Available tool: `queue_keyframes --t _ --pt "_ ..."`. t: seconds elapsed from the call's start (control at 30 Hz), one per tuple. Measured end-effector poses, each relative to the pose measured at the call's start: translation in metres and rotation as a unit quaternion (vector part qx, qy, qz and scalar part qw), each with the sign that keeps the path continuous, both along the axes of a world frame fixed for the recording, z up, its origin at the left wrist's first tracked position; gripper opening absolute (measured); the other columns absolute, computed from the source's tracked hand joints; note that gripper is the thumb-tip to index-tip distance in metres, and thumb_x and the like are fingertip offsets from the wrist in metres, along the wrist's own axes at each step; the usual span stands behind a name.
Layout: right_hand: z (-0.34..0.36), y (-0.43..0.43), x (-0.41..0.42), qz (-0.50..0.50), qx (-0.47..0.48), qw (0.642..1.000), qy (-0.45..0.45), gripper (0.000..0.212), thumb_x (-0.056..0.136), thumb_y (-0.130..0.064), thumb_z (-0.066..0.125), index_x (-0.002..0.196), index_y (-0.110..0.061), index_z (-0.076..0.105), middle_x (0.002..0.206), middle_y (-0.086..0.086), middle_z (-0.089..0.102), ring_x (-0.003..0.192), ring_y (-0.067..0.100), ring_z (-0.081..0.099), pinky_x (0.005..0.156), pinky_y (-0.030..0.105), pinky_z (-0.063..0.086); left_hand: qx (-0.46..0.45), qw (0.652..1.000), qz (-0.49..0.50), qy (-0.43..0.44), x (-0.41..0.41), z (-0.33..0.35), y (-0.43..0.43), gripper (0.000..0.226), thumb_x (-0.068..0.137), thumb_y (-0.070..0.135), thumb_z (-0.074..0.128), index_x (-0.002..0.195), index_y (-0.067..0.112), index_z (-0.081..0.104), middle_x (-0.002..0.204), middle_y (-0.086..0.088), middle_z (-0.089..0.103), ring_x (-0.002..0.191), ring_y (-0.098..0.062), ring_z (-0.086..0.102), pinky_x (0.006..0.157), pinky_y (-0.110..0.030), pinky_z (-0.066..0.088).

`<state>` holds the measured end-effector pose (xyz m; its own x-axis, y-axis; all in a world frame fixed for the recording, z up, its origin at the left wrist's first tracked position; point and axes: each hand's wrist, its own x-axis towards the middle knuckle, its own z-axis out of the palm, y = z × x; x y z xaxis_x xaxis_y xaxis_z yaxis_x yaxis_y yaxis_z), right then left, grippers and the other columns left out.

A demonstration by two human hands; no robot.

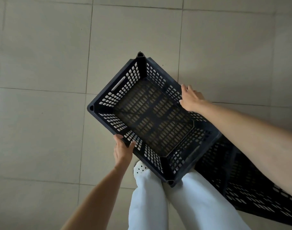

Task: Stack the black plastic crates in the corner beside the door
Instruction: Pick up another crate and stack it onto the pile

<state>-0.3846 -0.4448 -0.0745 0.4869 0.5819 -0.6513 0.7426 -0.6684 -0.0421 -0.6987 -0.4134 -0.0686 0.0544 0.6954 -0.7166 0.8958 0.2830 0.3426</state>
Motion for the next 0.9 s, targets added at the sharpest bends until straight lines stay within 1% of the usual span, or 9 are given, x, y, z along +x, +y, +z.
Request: queue_keyframes --t 0.1,0.23,0.33,0.43,0.57,0.63,0.7,0.83,0.9 --pt "0.01 0.002 0.008 -0.06 -0.02 0.997 0.041 0.061 0.094 -0.018 0.055 0.146 -0.009 0.023 0.14 0.019 0.036 0.105 0.035 0.057 0.072 0.036 0.043 0.004 1.0 -0.008 0.005 0.004 0.013 0.008 0.047 0.088 0.025 0.07 0.117 0.012 0.034 0.103 -0.007 0.063 0.094 -0.034 0.062 0.083 -0.042 0.05" --pt "0.039 -0.01 0.024 -0.105 -0.036 0.991 0.071 0.065 0.094 -0.019 0.055 0.148 -0.008 0.02 0.147 0.02 0.033 0.116 0.038 0.053 0.081 0.038 0.046 0.015 0.999 -0.031 -0.003 0.016 0.042 0.026 0.05 0.087 0.028 0.071 0.12 0.014 0.035 0.106 -0.008 0.064 0.094 -0.034 0.063 0.084 -0.044 0.052" --pt "0.078 -0.021 0.038 -0.146 -0.04 0.985 0.079 0.062 0.094 -0.019 0.054 0.147 -0.006 0.023 0.145 0.019 0.038 0.122 0.039 0.05 0.09 0.041 0.046 0.027 0.997 -0.064 -0.016 0.03 0.076 0.038 0.051 0.086 0.032 0.072 0.118 0.017 0.035 0.103 -0.008 0.063 0.092 -0.031 0.062 0.077 -0.039 0.049" --pt "0.12 -0.031 0.056 -0.172 -0.036 0.981 0.08 0.061 0.094 -0.012 0.053 0.147 -0.004 0.023 0.141 0.02 0.042 0.119 0.037 0.053 0.084 0.037 0.045 0.036 0.994 -0.091 -0.04 0.051 0.117 0.05 0.047 0.085 0.031 0.074 0.11 0.025 0.034 0.097 -0.005 0.062 0.084 -0.026 0.061 0.07 -0.036 0.048" --pt "0.181 -0.044 0.083 -0.214 -0.029 0.973 0.081 0.067 0.09 -0.001 0.047 0.15 -0.004 0.018 0.146 0.023 0.037 0.129 0.04 0.045 0.106 0.047 0.041 0.06 0.986 -0.142 -0.064 0.086 0.175 0.065 0.046 0.084 0.019 0.073 0.108 0.024 0.035 0.092 -0.003 0.06 0.079 -0.023 0.061 0.064 -0.034 0.051" --pt "0.216 -0.057 0.097 -0.241 -0.018 0.967 0.082 0.067 0.091 -0.002 0.046 0.151 -0.004 0.015 0.148 0.023 0.035 0.13 0.04 0.044 0.109 0.05 0.038 0.07 0.981 -0.164 -0.073 0.106 0.208 0.068 0.045 0.083 0.015 0.073 0.109 0.023 0.036 0.093 -0.004 0.06 0.077 -0.021 0.06 0.062 -0.034 0.052" --pt "0.251 -0.075 0.107 -0.258 -0.006 0.962 0.083 0.064 0.093 -0.006 0.046 0.15 -0.004 0.018 0.143 0.023 0.04 0.123 0.039 0.049 0.104 0.048 0.042 0.08 0.975 -0.19 -0.078 0.125 0.241 0.068 0.044 0.084 0.012 0.072 0.109 0.022 0.038 0.094 -0.006 0.061 0.078 -0.023 0.061 0.068 -0.042 0.057" --pt "0.316 -0.117 0.122 -0.31 -0.007 0.946 0.095 0.054 0.096 -0.014 0.048 0.144 -0.004 0.025 0.118 0.018 0.053 0.083 0.025 0.055 0.074 0.036 0.048 0.112 0.955 -0.254 -0.108 0.162 0.309 0.066 0.042 0.085 0.002 0.067 0.111 0.02 0.04 0.091 -0.008 0.063 0.072 -0.021 0.058 0.066 -0.043 0.058" --pt "0.346 -0.134 0.128 -0.345 0.005 0.934 0.095 0.052 0.097 -0.017 0.047 0.143 -0.003 0.026 0.121 0.018 0.054 0.086 0.025 0.055 0.079 0.038 0.051 0.123 0.941 -0.287 -0.131 0.184 0.34 0.068 0.04 0.086 -0.001 0.065 0.111 0.018 0.041 0.093 -0.01 0.064 0.071 -0.02 0.059 0.06 -0.036 0.056"
